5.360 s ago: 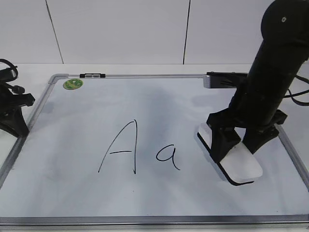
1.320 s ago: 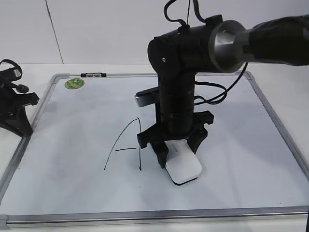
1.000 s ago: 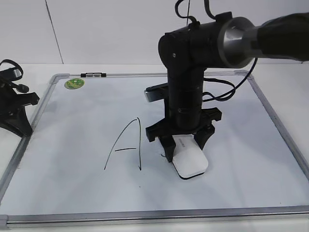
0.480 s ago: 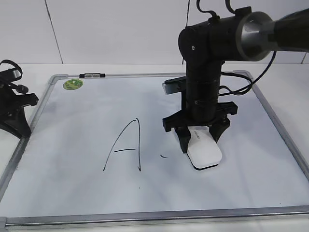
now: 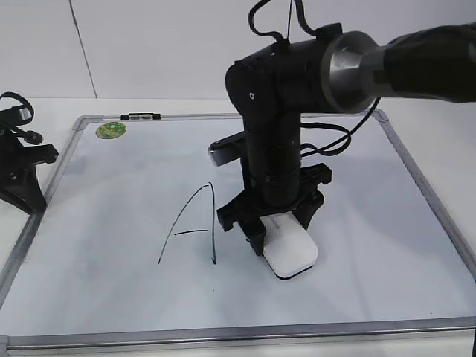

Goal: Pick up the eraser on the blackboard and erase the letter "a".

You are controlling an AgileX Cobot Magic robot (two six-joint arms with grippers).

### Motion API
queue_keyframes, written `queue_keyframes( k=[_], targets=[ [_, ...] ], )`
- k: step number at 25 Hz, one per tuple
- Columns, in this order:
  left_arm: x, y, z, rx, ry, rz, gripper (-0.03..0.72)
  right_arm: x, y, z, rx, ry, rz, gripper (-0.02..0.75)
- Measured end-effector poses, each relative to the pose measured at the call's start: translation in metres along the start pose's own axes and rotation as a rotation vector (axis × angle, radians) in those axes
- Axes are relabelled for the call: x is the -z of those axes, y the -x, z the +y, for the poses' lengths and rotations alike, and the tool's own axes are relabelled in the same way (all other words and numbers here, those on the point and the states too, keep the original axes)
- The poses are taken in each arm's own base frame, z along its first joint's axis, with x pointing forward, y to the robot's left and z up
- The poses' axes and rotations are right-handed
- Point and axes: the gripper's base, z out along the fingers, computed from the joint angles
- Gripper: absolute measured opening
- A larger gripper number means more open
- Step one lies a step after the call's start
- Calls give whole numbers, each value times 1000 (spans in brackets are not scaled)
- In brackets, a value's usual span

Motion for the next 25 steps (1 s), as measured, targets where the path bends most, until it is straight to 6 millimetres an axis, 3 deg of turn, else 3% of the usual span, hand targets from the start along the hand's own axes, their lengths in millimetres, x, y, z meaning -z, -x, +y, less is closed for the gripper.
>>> queue_keyframes(
  k=[25],
  targets=[
    [0, 0, 1, -1, 3, 5, 14, 2, -5, 24, 0, 151, 35, 539]
  ],
)
